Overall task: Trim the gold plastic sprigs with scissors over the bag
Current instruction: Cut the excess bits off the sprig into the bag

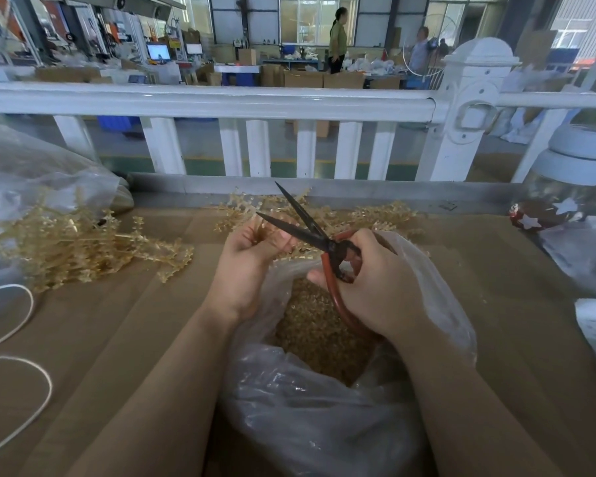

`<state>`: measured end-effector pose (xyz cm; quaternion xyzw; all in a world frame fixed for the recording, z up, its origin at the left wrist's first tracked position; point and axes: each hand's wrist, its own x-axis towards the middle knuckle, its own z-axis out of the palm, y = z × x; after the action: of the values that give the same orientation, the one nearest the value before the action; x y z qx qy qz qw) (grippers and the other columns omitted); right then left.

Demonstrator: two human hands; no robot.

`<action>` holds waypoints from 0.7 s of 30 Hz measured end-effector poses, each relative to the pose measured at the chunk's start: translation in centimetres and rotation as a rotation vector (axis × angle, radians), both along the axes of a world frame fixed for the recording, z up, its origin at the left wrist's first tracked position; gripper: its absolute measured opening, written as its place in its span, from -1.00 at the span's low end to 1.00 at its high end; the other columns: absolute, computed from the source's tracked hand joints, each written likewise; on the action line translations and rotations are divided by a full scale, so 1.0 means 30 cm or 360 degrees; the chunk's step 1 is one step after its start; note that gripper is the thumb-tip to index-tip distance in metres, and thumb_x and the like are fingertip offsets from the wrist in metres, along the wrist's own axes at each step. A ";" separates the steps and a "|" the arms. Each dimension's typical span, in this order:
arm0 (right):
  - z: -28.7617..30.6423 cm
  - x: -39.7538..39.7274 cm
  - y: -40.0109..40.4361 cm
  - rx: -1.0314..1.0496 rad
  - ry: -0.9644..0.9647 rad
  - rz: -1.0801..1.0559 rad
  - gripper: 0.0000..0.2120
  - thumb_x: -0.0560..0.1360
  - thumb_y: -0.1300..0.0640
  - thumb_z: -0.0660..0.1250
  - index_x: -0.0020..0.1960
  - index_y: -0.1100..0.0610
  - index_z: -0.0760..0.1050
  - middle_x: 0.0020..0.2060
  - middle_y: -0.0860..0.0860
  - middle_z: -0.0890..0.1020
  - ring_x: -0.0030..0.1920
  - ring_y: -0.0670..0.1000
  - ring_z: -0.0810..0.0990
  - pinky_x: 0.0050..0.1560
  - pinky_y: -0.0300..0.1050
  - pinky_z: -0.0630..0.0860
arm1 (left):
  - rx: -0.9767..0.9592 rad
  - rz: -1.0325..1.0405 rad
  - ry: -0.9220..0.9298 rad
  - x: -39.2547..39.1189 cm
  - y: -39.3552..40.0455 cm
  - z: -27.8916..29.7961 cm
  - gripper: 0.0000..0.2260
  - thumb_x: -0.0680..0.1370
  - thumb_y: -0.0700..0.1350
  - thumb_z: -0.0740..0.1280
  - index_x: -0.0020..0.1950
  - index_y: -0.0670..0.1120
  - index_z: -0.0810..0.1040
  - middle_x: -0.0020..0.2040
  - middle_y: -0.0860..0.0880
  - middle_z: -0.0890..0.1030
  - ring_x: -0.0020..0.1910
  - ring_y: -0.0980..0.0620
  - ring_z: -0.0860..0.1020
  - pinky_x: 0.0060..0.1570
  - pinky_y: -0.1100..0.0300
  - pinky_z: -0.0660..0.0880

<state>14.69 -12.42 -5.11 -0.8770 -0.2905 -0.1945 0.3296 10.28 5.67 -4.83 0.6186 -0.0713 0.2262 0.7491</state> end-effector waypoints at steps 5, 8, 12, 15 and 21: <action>-0.010 0.009 -0.002 -0.0048 -0.0069 -0.0020 -0.49 0.31 -0.53 0.28 0.00 -0.18 0.29 -0.16 -0.33 0.46 -0.24 -0.36 0.38 -0.29 -0.50 0.25 | 0.0062 -0.0032 0.0008 -0.003 -0.015 0.011 -0.94 0.48 -0.23 0.26 -0.19 -0.18 0.48 -0.33 0.01 0.53 -0.27 0.08 0.50 -0.10 0.25 0.47; -0.013 0.009 -0.004 -0.0048 -0.0090 -0.0028 -0.47 0.30 -0.54 0.25 0.00 -0.15 0.34 -0.17 -0.31 0.50 -0.22 -0.28 0.45 -0.30 -0.52 0.26 | 0.0114 -0.0032 0.0003 -0.005 -0.020 0.015 -0.91 0.48 -0.23 0.26 -0.22 -0.17 0.46 -0.34 0.02 0.52 -0.28 0.09 0.49 -0.10 0.26 0.47; -0.017 0.008 -0.003 -0.0035 -0.0113 -0.0034 -0.46 0.29 -0.57 0.20 -0.03 -0.15 0.34 -0.20 -0.28 0.53 -0.22 -0.25 0.49 -0.30 -0.50 0.31 | 0.0122 -0.0028 -0.0021 -0.005 -0.015 0.008 -0.84 0.55 -0.31 0.25 -0.22 -0.16 0.47 -0.33 0.02 0.52 -0.27 0.06 0.48 -0.06 0.19 0.46; -0.016 0.007 -0.002 -0.0024 -0.0138 -0.0055 -0.44 0.28 -0.58 0.17 -0.06 -0.13 0.36 -0.25 -0.27 0.55 -0.26 -0.25 0.50 -0.32 -0.45 0.38 | 0.0113 -0.0042 -0.0026 -0.006 -0.012 0.008 -0.83 0.57 -0.32 0.24 -0.20 -0.16 0.48 -0.33 0.02 0.53 -0.28 0.08 0.48 -0.12 0.28 0.46; -0.020 0.007 -0.004 -0.0015 -0.0175 -0.0082 -0.38 0.29 -0.58 0.18 -0.09 -0.03 0.46 -0.29 -0.22 0.57 -0.31 -0.23 0.49 -0.35 -0.45 0.39 | 0.0007 -0.0040 0.0013 -0.010 -0.018 0.016 -0.90 0.53 -0.31 0.29 -0.17 -0.17 0.46 -0.32 -0.06 0.47 -0.30 0.07 0.45 -0.16 0.28 0.44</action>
<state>14.89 -12.54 -5.72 -0.8737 -0.2864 -0.2496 0.3039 9.97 5.12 -4.34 0.6201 -0.0764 0.2141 0.7509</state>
